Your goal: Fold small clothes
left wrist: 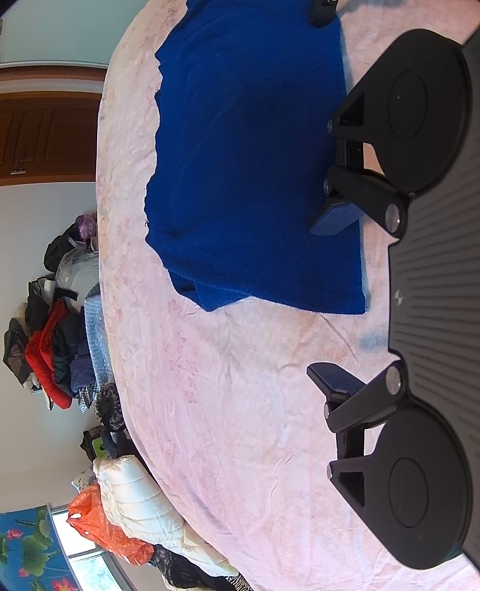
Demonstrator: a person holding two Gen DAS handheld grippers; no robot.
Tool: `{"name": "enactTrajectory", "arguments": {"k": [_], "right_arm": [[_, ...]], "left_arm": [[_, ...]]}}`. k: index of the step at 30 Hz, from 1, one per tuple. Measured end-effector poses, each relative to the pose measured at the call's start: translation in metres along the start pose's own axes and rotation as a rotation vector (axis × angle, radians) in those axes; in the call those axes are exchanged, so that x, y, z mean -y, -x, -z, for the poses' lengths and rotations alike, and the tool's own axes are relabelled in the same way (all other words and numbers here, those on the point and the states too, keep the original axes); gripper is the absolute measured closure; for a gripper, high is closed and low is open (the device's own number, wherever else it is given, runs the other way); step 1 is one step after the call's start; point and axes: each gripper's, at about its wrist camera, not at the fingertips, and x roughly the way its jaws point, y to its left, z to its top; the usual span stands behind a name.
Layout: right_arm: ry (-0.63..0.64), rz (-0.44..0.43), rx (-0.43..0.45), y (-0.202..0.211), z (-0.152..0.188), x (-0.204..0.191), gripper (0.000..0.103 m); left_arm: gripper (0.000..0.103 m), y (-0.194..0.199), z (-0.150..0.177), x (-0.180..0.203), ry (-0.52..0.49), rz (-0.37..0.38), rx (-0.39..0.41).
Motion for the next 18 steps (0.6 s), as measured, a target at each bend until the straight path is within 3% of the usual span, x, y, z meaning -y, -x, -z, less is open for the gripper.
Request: {"name": "enactTrajectory", "arguments": {"k": [7,12,14,18], "right_arm": [[0.005,-0.017,0.025,0.007,-0.009,-0.004,0.001],[0.158,-0.033,0.073,0.015,-0.029,-0.039,0.000],[0.215,-0.074,0.069,0.012,-0.036,-0.056,0.001],[0.362,-0.112,0.060,0.004,-0.042,-0.099,0.001]], "left_arm": [[0.027,-0.003,-0.003,-0.009,-0.011,0.026,0.003],[0.024,-0.015,-0.027,-0.037,0.078,0.061,0.028],[0.019,-0.025,-0.040,-0.051,0.136,0.126,0.012],[0.019,-0.050,-0.062,-0.065,0.209,0.299,-0.028]]}}
